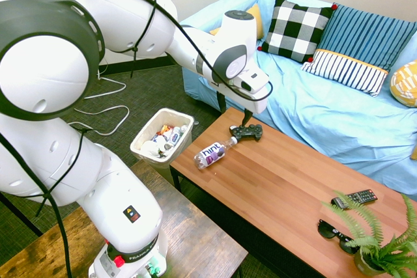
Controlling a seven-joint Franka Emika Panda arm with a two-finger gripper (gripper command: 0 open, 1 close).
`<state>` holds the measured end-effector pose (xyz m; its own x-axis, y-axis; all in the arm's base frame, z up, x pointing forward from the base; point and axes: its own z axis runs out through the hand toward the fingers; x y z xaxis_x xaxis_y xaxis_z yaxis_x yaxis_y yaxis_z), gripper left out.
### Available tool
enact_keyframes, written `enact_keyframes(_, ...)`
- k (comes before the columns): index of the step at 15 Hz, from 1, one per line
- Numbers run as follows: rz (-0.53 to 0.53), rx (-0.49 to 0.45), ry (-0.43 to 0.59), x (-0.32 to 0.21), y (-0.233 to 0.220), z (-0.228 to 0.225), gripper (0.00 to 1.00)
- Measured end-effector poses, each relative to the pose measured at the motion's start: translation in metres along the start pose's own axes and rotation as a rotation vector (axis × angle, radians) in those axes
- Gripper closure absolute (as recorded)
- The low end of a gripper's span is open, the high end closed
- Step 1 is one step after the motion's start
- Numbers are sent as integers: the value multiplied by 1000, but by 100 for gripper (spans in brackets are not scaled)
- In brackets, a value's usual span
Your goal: Throw the bottle in the trash bin
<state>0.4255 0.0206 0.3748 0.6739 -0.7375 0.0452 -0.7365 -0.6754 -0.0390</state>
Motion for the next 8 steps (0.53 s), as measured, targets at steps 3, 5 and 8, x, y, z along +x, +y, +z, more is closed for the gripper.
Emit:
enact_keyframes(3, 8, -2, -14, 0, -2, 5, 0)
enact_keyframes(5, 20, -3, -37, -1, -5, 18, 0)
enact_keyframes(8, 54, -2, -69, -8, -12, 52, 0)
